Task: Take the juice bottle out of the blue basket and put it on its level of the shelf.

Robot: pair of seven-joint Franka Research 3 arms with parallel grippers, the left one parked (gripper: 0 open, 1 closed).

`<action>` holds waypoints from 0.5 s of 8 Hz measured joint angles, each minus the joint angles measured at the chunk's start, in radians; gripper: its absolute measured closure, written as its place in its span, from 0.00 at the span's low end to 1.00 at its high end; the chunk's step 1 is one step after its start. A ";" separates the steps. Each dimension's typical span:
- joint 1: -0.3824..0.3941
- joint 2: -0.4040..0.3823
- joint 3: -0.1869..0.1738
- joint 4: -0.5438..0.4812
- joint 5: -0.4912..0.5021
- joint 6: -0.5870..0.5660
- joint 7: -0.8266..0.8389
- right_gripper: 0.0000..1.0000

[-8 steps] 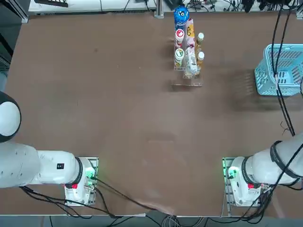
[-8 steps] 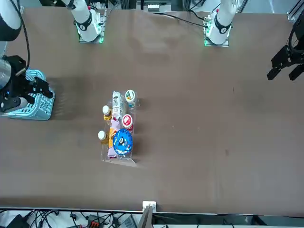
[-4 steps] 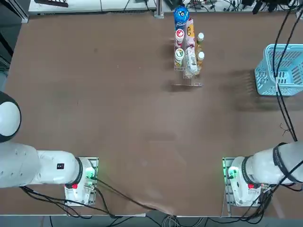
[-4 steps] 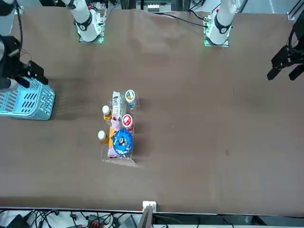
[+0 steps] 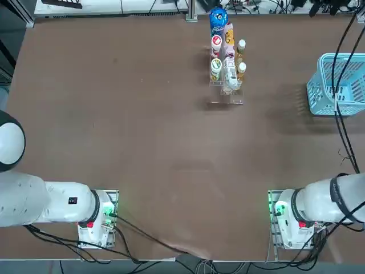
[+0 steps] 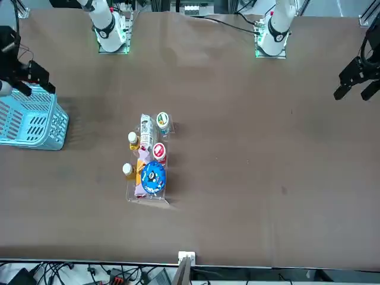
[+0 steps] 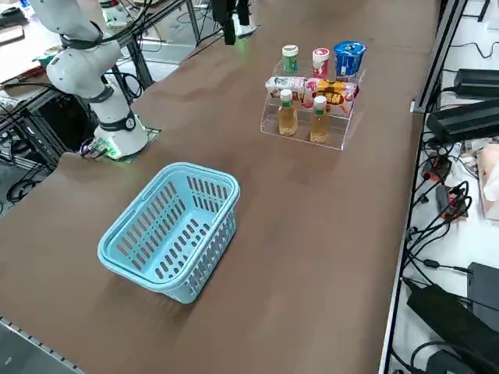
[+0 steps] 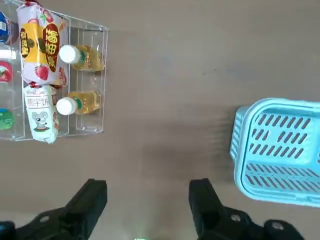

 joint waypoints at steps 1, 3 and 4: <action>-0.003 -0.007 0.000 -0.004 0.000 -0.010 0.002 0.00; -0.011 -0.008 -0.005 -0.006 0.000 -0.036 0.035 0.00; -0.014 -0.008 -0.008 -0.006 0.000 -0.052 0.081 0.00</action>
